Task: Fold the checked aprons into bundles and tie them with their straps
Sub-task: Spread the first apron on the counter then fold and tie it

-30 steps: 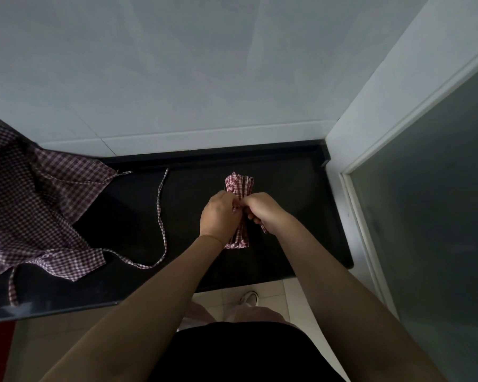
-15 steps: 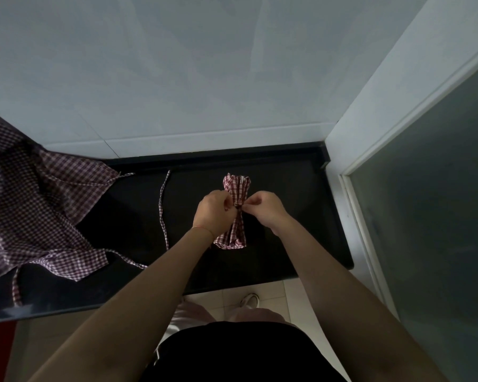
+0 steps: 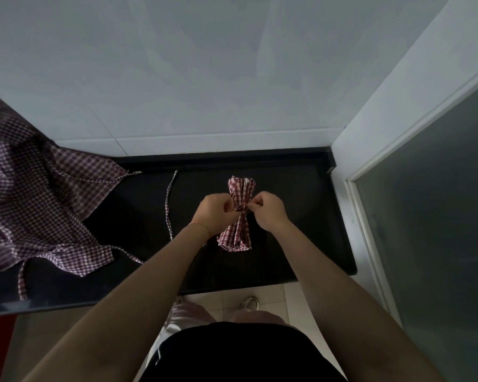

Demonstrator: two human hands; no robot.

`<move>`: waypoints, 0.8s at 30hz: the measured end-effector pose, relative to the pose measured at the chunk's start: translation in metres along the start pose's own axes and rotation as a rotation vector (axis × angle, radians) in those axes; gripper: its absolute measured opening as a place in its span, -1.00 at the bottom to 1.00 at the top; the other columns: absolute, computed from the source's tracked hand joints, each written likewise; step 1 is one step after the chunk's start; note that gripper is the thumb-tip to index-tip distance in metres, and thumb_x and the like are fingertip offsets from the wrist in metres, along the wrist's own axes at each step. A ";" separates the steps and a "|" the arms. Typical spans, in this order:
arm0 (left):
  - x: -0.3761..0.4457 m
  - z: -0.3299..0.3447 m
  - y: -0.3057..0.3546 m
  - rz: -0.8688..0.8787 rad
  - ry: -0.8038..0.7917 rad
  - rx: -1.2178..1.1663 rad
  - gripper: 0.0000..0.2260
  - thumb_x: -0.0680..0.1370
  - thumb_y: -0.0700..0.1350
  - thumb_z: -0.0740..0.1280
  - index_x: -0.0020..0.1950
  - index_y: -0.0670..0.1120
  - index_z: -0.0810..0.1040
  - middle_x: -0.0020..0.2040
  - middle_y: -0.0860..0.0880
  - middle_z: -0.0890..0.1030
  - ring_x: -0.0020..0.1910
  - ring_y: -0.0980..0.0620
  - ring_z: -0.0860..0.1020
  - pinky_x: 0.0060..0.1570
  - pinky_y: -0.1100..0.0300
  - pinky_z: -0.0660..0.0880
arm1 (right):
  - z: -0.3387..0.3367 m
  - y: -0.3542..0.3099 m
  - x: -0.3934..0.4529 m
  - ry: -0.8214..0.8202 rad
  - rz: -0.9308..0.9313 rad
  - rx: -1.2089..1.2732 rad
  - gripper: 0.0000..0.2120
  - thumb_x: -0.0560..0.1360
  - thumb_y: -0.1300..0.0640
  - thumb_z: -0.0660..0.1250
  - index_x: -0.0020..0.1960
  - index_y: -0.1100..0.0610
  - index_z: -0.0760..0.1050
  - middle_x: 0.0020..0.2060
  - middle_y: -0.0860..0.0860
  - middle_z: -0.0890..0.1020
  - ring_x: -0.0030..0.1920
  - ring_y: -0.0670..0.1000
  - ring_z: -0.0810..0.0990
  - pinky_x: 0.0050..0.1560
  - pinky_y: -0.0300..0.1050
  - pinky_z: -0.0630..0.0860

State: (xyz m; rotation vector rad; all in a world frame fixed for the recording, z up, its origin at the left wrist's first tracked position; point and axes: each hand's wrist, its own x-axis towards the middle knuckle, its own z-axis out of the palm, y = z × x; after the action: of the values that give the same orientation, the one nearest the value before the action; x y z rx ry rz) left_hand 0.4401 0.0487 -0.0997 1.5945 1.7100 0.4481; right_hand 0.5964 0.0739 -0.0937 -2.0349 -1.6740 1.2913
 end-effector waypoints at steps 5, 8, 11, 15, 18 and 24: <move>0.001 -0.004 -0.002 -0.028 -0.031 -0.021 -0.86 0.48 -0.24 0.38 -0.26 -0.11 0.48 -0.30 -0.03 0.50 -0.31 0.08 0.43 -0.31 0.28 0.39 | 0.008 0.000 0.002 0.067 -0.020 0.014 -0.98 0.60 0.15 0.30 0.02 0.09 0.51 -0.07 -0.02 0.54 -0.06 -0.08 0.54 -0.01 -0.17 0.48; 0.001 -0.005 -0.008 -0.036 -0.027 -0.009 -0.90 0.47 -0.23 0.39 -0.22 -0.11 0.51 -0.25 -0.03 0.54 -0.27 0.06 0.47 -0.29 0.28 0.41 | 0.006 -0.001 0.001 0.040 -0.018 0.019 -0.97 0.60 0.14 0.30 0.03 0.08 0.49 -0.09 -0.04 0.53 -0.09 -0.09 0.53 -0.03 -0.17 0.51; 0.001 -0.004 -0.010 -0.008 -0.008 0.028 -0.88 0.45 -0.19 0.41 -0.18 -0.03 0.48 -0.15 0.00 0.52 -0.17 0.02 0.51 -0.19 0.21 0.48 | -0.007 -0.005 0.000 -0.109 0.001 -0.065 -0.89 0.62 0.09 0.28 0.09 0.09 0.51 -0.05 0.00 0.56 -0.04 -0.02 0.57 -0.09 -0.18 0.48; 0.002 0.008 -0.001 0.073 -0.059 -0.023 -0.67 0.46 -0.12 0.44 0.20 0.09 0.54 0.20 0.01 0.39 0.13 0.04 0.44 0.11 0.14 0.50 | -0.019 -0.009 0.001 -0.276 0.028 -0.185 -0.74 0.66 0.04 0.18 0.05 0.18 0.56 -0.10 0.10 0.61 -0.10 0.06 0.58 -0.11 -0.11 0.47; 0.003 0.018 0.007 0.088 -0.016 -0.037 -0.75 0.53 -0.12 0.39 0.18 0.12 0.61 0.35 -0.01 0.33 0.35 -0.03 0.32 0.33 0.02 0.39 | -0.023 -0.012 -0.002 -0.313 0.023 -0.156 -0.71 0.66 0.04 0.17 0.02 0.21 0.57 -0.21 0.06 0.55 -0.22 0.02 0.50 -0.20 -0.11 0.40; 0.002 0.027 0.010 -0.001 -0.031 -0.111 -0.78 0.61 -0.13 0.30 0.17 0.08 0.65 0.54 -0.07 0.17 0.49 -0.17 0.14 0.47 -0.11 0.21 | -0.027 -0.010 -0.004 -0.302 0.044 -0.044 -0.76 0.63 0.07 0.20 -0.01 0.21 0.57 -0.24 0.05 0.53 -0.25 0.00 0.49 -0.20 -0.11 0.40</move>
State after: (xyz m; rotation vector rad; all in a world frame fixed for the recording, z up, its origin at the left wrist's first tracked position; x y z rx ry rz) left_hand 0.4668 0.0465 -0.1114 1.5140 1.6339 0.5065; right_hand 0.6090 0.0830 -0.0697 -1.9896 -1.8022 1.6617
